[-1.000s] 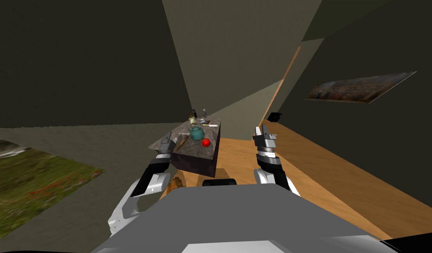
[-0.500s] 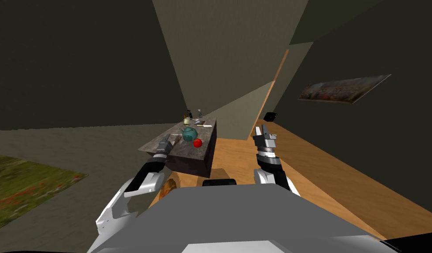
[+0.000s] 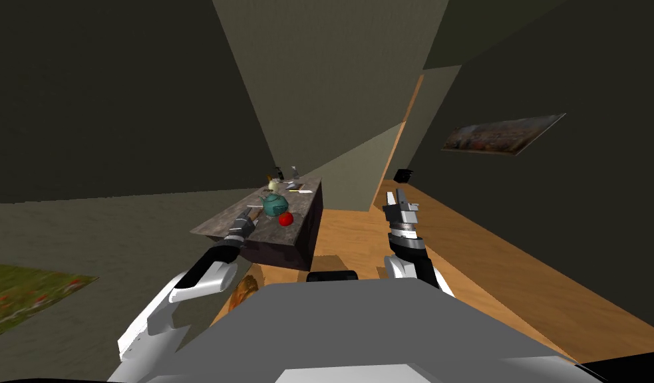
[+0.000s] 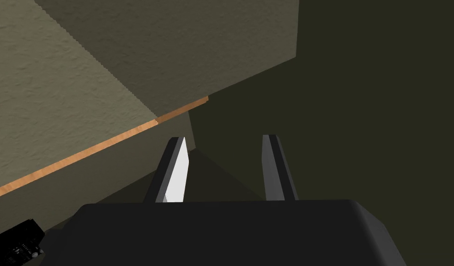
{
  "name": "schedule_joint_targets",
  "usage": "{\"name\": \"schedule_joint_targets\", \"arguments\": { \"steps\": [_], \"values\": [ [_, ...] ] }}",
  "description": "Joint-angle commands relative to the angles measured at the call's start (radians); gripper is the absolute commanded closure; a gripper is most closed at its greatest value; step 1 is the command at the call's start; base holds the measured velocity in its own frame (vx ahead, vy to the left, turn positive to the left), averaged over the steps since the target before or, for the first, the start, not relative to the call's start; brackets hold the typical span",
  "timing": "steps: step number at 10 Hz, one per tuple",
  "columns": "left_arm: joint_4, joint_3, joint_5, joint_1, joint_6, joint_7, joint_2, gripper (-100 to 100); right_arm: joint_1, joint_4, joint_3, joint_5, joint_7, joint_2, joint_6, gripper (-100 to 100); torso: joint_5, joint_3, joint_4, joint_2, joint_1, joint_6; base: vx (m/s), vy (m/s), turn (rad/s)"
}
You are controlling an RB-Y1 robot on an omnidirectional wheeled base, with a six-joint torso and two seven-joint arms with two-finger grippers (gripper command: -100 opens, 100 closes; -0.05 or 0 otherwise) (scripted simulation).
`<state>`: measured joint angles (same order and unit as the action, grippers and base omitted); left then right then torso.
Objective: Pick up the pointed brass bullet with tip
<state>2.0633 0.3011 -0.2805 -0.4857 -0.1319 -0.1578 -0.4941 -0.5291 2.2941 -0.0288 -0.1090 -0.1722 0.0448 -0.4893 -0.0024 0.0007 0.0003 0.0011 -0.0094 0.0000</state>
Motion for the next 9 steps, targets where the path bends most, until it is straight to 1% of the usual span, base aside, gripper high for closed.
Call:
{"name": "schedule_joint_targets", "arguments": {
  "steps": [1,2,3,4,5,6,7,8,9],
  "values": [
    [-0.019,0.009,-0.010,0.005,-0.044,-0.014,-0.018,-100,0.000,0.000,0.000,0.000,0.000,0.000,0.000,0,0.000,0.000,0.000,0.000,0.000,0.000,0.020,-0.118,-0.028],
    [-0.046,0.030,-0.034,0.003,-0.080,-0.039,-0.053,-100,0.000,0.000,0.000,0.000,0.000,0.000,0.000,0,0.000,-0.001,0.000,-0.001,0.002,0.000,0.051,-0.134,-0.066],
    [-0.046,0.030,-0.034,0.003,-0.095,-0.039,-0.053,-100,0.000,0.000,0.000,0.000,0.000,0.000,0.000,0,0.000,-0.002,-0.001,-0.003,0.001,0.000,0.050,-0.119,-0.027],
    [-0.076,0.051,-0.058,0.001,-0.133,-0.063,-0.088,-100,0.000,0.000,0.000,0.000,0.000,0.000,0.000,0,0.000,-0.002,-0.001,-0.003,0.002,0.000,0.059,-0.122,-0.068],
    [-0.076,0.051,-0.058,0.001,-0.147,-0.063,-0.088,-100,0.000,0.000,0.000,0.000,0.000,0.000,0.000,0,0.000,-0.002,-0.001,-0.004,0.002,0.000,0.041,-0.111,-0.034],
    [-0.107,0.072,-0.082,-0.001,-0.184,-0.087,-0.122,-100,0.000,0.000,0.000,0.000,0.000,0.000,0.000,0,0.001,-0.002,-0.001,-0.003,0.003,0.000,0.053,-0.118,-0.049],
    [-0.107,0.072,-0.082,-0.001,-0.198,-0.087,-0.122,-100,0.000,0.000,0.000,0.000,0.000,0.000,0.000,0,0.000,-0.002,-0.001,-0.003,0.003,0.000,0.043,-0.091,-0.033],
    [-0.141,0.093,-0.107,-0.004,-0.225,-0.111,-0.156,-100,0.000,0.000,0.000,0.000,0.000,0.000,0.000,0,0.001,-0.002,-0.001,-0.003,0.004,0.000,0.051,-0.111,-0.062],
    [-0.141,0.093,-0.107,-0.004,-0.249,-0.111,-0.156,-100,0.000,0.000,0.000,0.000,0.000,0.000,0.000,0,0.001,-0.002,-0.001,-0.003,0.003,0.000,0.052,-0.088,-0.024]
  ]
}}
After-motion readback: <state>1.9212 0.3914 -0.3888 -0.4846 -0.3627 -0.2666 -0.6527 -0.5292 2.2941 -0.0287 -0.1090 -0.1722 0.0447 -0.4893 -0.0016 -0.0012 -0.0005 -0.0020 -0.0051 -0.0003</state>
